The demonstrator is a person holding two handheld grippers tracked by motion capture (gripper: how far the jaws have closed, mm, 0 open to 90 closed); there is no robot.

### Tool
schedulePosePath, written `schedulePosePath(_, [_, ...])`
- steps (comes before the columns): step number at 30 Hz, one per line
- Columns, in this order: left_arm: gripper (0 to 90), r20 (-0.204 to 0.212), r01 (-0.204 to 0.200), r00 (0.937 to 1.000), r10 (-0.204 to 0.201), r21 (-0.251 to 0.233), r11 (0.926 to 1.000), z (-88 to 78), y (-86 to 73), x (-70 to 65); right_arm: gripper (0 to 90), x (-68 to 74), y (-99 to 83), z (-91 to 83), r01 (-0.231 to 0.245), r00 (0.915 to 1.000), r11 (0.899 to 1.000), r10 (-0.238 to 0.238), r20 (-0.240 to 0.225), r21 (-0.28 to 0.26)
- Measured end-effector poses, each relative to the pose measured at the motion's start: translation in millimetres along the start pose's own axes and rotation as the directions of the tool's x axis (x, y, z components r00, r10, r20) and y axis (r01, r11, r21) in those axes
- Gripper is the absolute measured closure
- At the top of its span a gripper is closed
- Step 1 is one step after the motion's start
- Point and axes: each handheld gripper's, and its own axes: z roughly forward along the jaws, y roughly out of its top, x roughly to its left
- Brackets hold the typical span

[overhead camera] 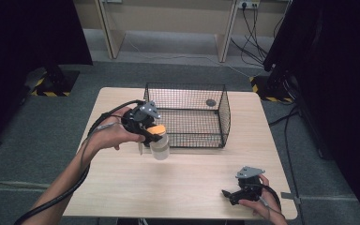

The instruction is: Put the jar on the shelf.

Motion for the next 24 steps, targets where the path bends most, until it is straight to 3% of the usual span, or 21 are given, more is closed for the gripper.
schedulePosePath(12, [59.7, -0.019, -0.005, 0.9998, 0.006, 0.013, 0.9999, -7.8, 34.6, 13.0, 0.2, -0.3, -0.1, -0.1, 0.003, 1.0, 1.0, -0.003, -0.003, 0.0])
schedulePosePath(24, [59.6, -0.033, 0.006, 0.9995, -0.005, 0.03, 0.9995, -5.5, 69.3, 25.0, 0.2, -0.3, 0.1, -0.2, 0.003, 1.0, 1.0, -0.003, -0.003, 0.003])
